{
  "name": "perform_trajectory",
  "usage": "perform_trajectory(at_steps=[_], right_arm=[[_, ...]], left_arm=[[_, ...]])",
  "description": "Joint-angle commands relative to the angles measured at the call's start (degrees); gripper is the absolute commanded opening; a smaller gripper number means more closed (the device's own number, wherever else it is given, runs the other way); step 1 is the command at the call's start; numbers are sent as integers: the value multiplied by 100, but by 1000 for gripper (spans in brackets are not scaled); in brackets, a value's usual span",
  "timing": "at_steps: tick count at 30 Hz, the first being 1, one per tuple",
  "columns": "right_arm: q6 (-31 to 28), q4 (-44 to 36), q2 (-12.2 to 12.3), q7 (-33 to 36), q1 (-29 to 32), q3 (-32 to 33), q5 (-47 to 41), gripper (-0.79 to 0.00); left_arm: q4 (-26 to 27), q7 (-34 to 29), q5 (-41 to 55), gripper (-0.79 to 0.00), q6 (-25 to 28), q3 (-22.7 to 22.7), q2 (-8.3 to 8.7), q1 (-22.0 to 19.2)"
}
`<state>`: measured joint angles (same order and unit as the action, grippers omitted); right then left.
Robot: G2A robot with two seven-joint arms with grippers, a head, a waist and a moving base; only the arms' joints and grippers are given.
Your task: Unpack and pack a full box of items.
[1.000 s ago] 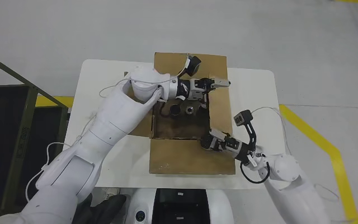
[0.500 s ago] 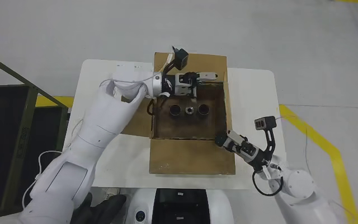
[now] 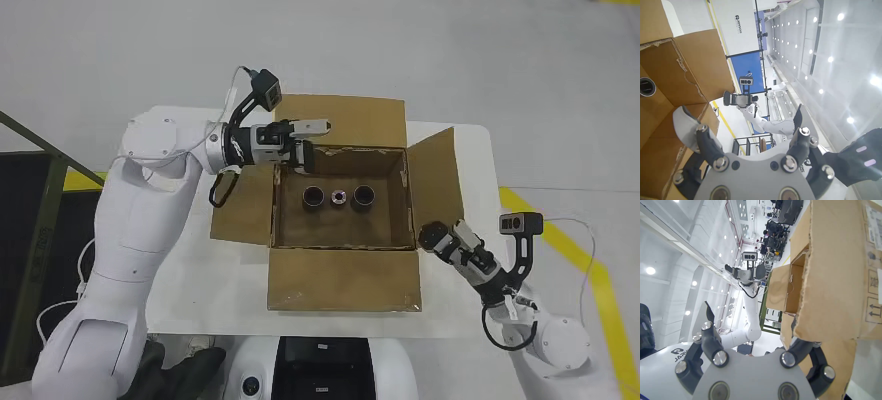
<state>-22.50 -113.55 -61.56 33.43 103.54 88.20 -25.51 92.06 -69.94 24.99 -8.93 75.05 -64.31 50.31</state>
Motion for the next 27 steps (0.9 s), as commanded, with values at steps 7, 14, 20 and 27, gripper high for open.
perform_trajectory(at_steps=[7,14,20,27], right_arm=[[165,246,-31,-466,-106,52,164,0],[512,372,-67,-966,-253,-21,535,0],[740,720,-105,-1117,-581,-142,471,0],[791,1100,-127,-1066,-866,-138,380,0]], left_arm=[[203,-500,-134,0,145,709,196,392],[-208,-895,-56,0,138,1189,333,319],[-452,-1306,-100,0,104,1545,465,366],[-621,-1676,-118,0,325,1988,615,526]])
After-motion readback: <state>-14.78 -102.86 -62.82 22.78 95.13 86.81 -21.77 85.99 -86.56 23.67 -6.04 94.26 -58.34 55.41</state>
